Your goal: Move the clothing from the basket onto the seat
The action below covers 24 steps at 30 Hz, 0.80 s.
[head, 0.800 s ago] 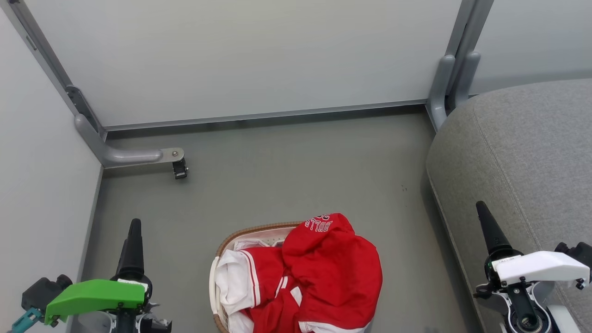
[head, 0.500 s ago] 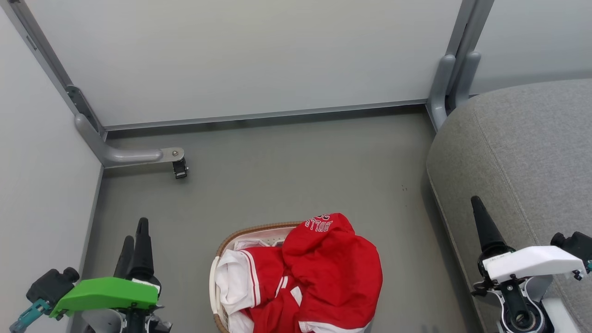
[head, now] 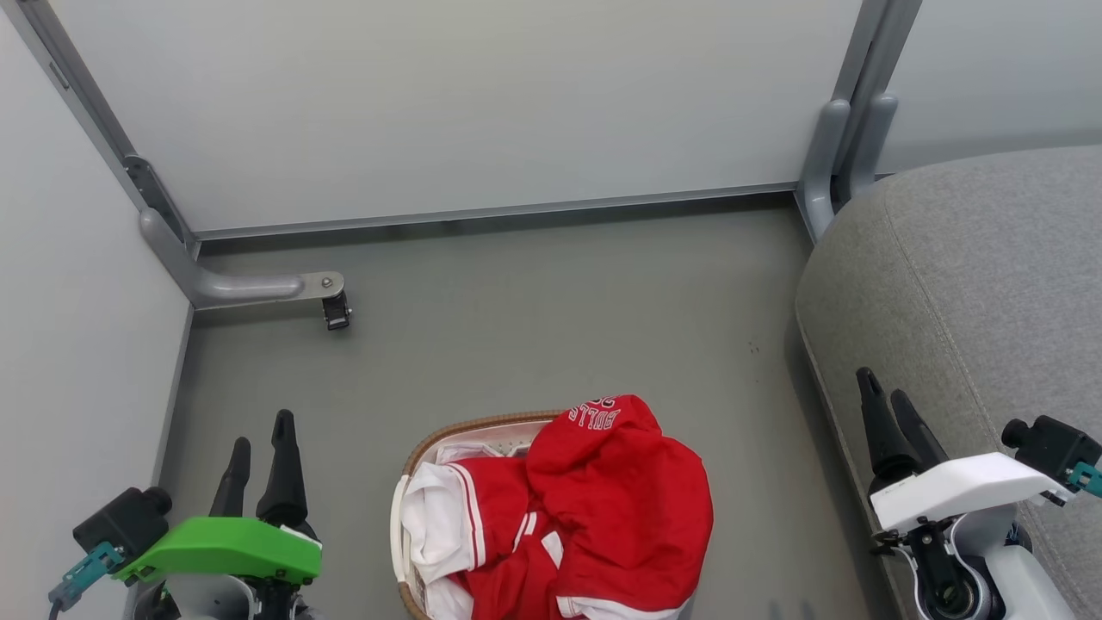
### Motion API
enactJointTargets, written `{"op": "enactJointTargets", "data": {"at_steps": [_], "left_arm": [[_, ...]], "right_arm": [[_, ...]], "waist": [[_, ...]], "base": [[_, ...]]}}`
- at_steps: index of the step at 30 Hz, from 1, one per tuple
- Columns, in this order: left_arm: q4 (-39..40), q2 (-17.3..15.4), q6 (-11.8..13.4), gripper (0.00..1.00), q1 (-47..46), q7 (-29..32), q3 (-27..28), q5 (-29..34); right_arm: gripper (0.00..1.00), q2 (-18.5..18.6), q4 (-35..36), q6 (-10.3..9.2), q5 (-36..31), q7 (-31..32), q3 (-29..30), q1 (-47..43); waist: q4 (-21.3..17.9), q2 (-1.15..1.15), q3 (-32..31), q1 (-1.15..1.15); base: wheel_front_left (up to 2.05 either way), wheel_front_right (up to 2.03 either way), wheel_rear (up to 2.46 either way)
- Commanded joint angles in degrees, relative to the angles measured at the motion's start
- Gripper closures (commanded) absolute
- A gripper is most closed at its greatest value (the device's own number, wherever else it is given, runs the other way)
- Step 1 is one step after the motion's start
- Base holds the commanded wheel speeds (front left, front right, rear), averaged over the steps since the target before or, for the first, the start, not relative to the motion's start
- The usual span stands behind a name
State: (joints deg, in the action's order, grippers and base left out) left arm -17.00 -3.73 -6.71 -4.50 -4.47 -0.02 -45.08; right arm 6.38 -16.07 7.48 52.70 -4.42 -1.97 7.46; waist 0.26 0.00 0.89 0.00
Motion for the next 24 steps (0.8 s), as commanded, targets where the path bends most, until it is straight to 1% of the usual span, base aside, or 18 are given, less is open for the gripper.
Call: {"op": "enactJointTargets", "data": {"at_steps": [1,14,24], "left_arm": [[0.31,-0.67,0.22,0.00,-1.79,-0.62,-0.25,2.38],[-3.31,-1.16,2.08,0.00,-1.42,-2.85,-1.48,11.64],[-4.16,-0.82,3.30,0.00,0.37,-4.40,-1.48,17.20]], "right_arm": [[0.00,0.73,0.35,0.01,-2.14,-0.66,-0.24,1.44],[0.00,1.57,-2.15,0.01,-13.23,-2.91,-1.91,1.84],[0.00,1.84,-3.43,0.01,-19.73,-4.44,-3.33,1.23]], "waist": [[0.02,0.00,0.03,0.00],[0.08,0.00,0.09,0.00],[0.16,0.00,-0.12,0.00]], "base": [[0.00,0.00,0.00],[0.00,0.00,0.00],[0.00,0.00,0.00]]}}
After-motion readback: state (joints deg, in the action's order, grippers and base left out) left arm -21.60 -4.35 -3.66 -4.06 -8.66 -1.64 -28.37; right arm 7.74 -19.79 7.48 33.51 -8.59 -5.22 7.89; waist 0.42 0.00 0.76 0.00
